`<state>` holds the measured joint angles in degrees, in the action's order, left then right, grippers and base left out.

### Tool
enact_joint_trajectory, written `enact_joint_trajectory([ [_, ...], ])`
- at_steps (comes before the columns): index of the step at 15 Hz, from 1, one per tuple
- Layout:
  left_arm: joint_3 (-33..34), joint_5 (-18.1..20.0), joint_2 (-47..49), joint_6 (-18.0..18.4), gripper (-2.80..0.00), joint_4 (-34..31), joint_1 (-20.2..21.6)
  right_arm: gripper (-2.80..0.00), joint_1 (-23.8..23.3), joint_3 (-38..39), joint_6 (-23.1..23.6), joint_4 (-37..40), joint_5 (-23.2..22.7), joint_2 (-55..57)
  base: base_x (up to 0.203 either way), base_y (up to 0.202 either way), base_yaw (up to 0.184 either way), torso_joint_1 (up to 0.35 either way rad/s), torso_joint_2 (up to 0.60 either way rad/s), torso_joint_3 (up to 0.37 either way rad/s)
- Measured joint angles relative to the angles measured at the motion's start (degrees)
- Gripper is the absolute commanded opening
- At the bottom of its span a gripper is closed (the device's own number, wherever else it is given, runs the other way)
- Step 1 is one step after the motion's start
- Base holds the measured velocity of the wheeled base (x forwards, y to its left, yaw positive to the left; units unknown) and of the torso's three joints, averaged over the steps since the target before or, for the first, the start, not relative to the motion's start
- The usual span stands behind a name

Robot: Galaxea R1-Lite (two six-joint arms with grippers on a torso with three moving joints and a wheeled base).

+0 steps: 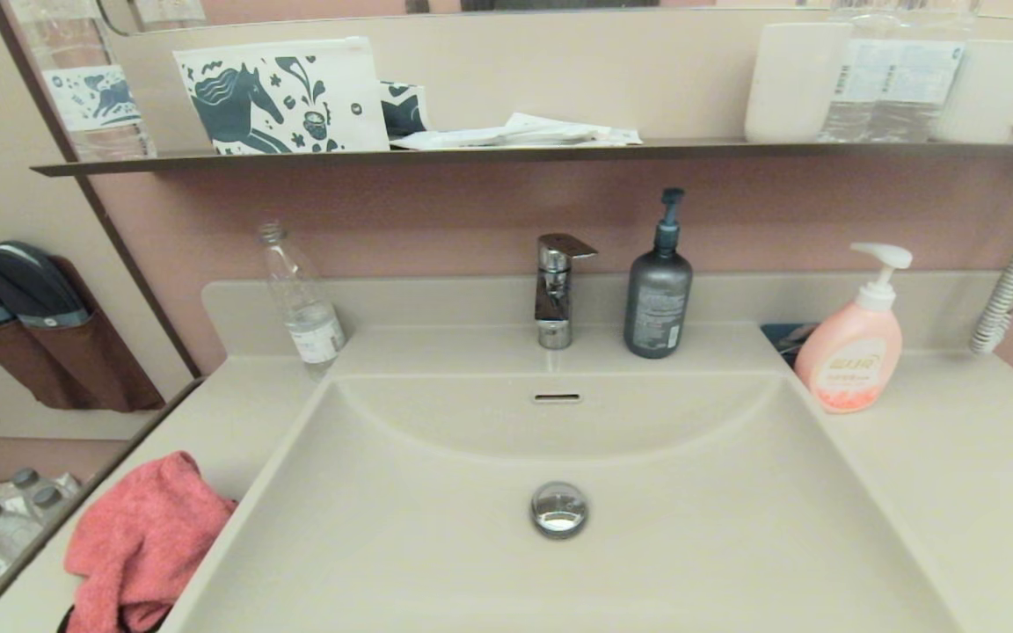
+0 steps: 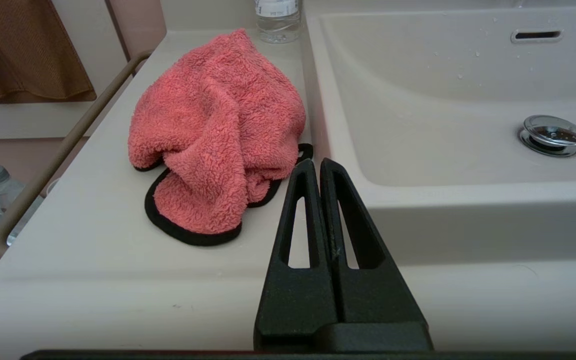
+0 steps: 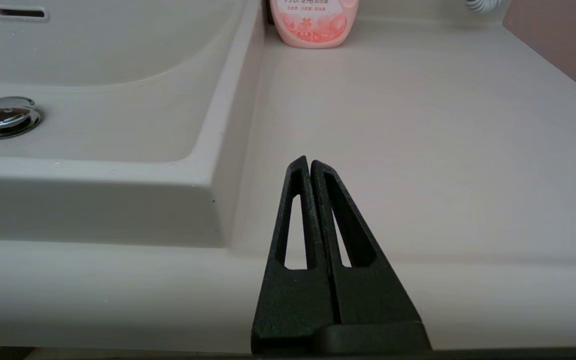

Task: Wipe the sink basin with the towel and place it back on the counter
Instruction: Turn on the faucet

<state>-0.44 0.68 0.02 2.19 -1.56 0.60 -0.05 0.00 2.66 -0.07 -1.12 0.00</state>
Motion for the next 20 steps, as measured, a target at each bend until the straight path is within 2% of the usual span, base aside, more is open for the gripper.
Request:
enact_joint_trajectory([
  [15, 0.0, 0.0, 0.0, 0.0, -2.8, 0.0, 0.0, -2.8, 0.0, -0.9, 0.8, 0.3, 0.3, 0.6, 0.0, 0.0, 0.0, 0.0, 0.0, 0.0],
  [20, 0.0, 0.0, 0.0, 0.0, -2.8, 0.0, 0.0, -2.8, 0.4, -12.6, -1.2, 0.1, 0.0, 12.2, 0.0, 0.0, 0.0, 0.0, 0.0, 0.0],
])
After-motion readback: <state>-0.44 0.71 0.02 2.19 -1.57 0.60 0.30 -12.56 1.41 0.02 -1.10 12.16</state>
